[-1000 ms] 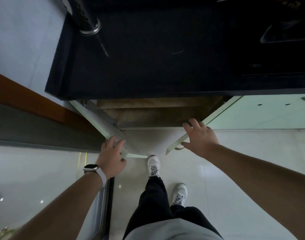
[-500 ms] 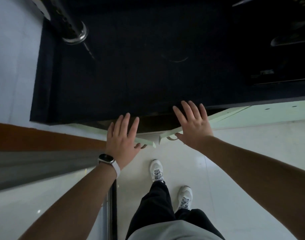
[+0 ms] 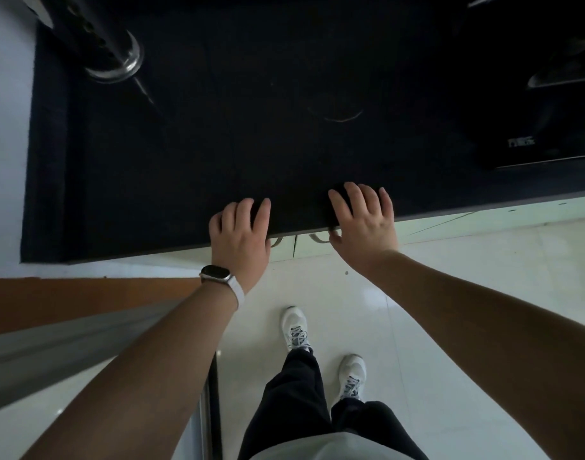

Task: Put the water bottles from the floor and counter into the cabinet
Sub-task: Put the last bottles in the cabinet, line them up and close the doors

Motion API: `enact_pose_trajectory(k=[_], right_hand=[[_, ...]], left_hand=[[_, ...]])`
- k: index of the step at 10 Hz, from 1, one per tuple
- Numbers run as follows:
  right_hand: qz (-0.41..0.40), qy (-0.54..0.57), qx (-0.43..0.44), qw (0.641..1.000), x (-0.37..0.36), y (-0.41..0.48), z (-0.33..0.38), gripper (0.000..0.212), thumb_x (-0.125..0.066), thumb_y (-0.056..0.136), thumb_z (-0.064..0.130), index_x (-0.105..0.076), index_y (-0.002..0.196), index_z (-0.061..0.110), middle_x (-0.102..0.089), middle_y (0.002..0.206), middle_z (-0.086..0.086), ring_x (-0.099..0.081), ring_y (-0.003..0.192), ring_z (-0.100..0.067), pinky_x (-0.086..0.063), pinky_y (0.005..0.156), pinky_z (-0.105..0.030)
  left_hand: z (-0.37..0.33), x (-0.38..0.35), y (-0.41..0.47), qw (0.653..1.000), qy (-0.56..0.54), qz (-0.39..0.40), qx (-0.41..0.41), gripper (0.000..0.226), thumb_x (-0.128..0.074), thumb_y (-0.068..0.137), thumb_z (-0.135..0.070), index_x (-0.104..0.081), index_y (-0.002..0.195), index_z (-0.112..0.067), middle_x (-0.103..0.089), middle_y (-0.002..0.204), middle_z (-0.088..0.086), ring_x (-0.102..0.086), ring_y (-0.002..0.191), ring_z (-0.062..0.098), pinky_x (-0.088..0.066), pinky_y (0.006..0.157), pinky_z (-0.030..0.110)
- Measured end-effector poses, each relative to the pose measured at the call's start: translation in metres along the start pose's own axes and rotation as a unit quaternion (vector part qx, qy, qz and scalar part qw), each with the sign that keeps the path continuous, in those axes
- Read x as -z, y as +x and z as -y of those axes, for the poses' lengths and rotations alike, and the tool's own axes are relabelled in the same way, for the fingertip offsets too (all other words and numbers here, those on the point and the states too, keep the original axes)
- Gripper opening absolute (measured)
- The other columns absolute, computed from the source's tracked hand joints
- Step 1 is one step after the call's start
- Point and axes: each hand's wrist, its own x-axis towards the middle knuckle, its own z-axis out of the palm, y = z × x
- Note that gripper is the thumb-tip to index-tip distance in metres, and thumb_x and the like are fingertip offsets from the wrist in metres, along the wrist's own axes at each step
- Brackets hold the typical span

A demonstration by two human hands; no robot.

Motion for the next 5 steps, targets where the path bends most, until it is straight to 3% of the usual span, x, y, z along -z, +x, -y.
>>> enact_pose_trajectory(k=[1, 3, 5], right_hand=[[0.003, -0.011, 0.003, 1.000, 0.003, 0.001, 0.000, 0.070, -0.077, 0.075, 0.029, -0.049, 0.137, 0.014, -0.050, 0.135, -0.016, -0.047, 0.122, -0.038, -0.032, 0.109, -0.059], [0.063, -0.021, 0.005, 0.998, 0.023, 0.001, 0.002, 0.070, -0.073, 0.078, 0.037, -0.046, 0.139, 0.015, -0.048, 0.138, -0.014, -0.046, 0.125, -0.036, -0.028, 0.111, -0.057], [0.069, -0.012, 0.014, 0.997, 0.076, 0.004, 0.001, 0.052, -0.050, 0.095, 0.044, -0.043, 0.141, 0.020, -0.040, 0.147, -0.007, -0.036, 0.135, -0.029, -0.017, 0.118, -0.050]], left_hand=[[0.002, 0.002, -0.001, 1.000, 0.003, -0.005, -0.011, 0.065, -0.076, 0.077, -0.010, -0.055, 0.139, -0.010, -0.058, 0.127, 0.018, -0.049, 0.114, 0.037, -0.045, 0.090, 0.055], [0.004, 0.023, -0.004, 0.998, -0.028, 0.048, -0.020, 0.061, -0.078, 0.077, -0.019, -0.059, 0.135, -0.011, -0.058, 0.131, 0.015, -0.054, 0.119, 0.035, -0.047, 0.093, 0.053], [0.009, 0.066, 0.004, 0.997, -0.068, 0.041, -0.025, 0.049, -0.078, 0.081, -0.022, -0.066, 0.127, -0.012, -0.065, 0.122, 0.011, -0.062, 0.112, 0.033, -0.051, 0.092, 0.049]])
